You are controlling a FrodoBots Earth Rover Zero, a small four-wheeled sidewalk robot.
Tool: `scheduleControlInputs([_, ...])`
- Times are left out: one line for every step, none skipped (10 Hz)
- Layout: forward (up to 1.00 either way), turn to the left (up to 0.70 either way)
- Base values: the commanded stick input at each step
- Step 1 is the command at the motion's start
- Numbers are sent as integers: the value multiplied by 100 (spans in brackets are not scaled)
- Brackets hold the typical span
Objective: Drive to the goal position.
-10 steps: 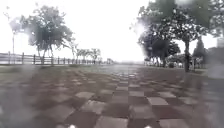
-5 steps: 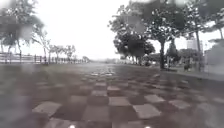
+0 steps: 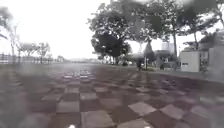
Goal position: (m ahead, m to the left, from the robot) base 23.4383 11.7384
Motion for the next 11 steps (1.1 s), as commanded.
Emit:
scheduleControlInputs([100,4])
scheduleControlInputs([100,37])
scheduleControlInputs([100,33])
scheduleControlInputs([100,0])
scheduleControlInputs([100,0])
scheduleControlInputs([100,0])
scheduleControlInputs([100,0])
scheduleControlInputs([100,1])
scheduleControlInputs([100,34])
scheduleControlInputs([100,40])
scheduleControlInputs([100,40])
